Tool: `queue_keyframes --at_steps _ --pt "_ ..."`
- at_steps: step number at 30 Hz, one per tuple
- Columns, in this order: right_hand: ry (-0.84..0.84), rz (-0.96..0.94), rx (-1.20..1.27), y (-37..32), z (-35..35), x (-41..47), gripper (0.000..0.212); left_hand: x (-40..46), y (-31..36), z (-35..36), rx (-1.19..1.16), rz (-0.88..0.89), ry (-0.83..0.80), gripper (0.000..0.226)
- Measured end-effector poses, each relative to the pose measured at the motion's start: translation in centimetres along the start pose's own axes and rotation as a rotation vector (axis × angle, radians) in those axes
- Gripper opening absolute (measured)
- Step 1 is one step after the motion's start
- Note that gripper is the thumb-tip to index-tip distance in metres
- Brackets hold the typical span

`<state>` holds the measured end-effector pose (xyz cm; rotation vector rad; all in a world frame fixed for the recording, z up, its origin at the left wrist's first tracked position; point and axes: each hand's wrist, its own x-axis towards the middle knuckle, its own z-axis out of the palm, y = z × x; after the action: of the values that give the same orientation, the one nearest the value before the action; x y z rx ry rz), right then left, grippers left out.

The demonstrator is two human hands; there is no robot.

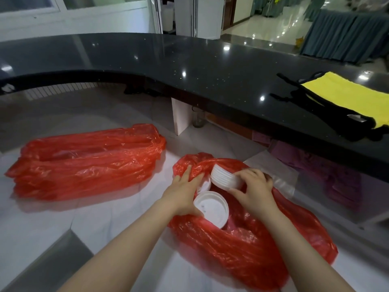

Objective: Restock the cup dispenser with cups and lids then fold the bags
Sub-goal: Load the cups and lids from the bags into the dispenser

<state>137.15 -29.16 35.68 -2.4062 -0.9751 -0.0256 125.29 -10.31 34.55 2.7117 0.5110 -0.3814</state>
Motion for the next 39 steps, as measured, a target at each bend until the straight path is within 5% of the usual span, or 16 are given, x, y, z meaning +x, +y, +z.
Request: queue_keyframes --at_steps 7,16,28,33,39 --pt "0.058 -0.102 0.103 -2.1 -2.5 -3.2 0.038 -0.3 1.0 0.1 -0.098 -0.055 0.035 0.127" --pt "0.076 -0.330 -0.066 -1.6 -0.6 -6.0 0.037 -2.4 0.7 1.2 -0.574 0.014 0.127 0.124" --pt "0.000 -0.311 -0.210 -2.0 -0.2 -6.2 0.039 -2.4 0.2 0.0 -0.569 0.036 0.076 0.103" --pt "-0.055 -0.250 -0.279 -1.7 -1.8 -5.6 0.035 -3.0 0.1 -0.6 -0.553 0.005 0.261 0.080" --pt "0.106 -0.222 -0.118 -4.0 -2.4 -3.7 0.021 -3.1 0.1 -1.2 -0.442 -0.094 0.435 0.055"
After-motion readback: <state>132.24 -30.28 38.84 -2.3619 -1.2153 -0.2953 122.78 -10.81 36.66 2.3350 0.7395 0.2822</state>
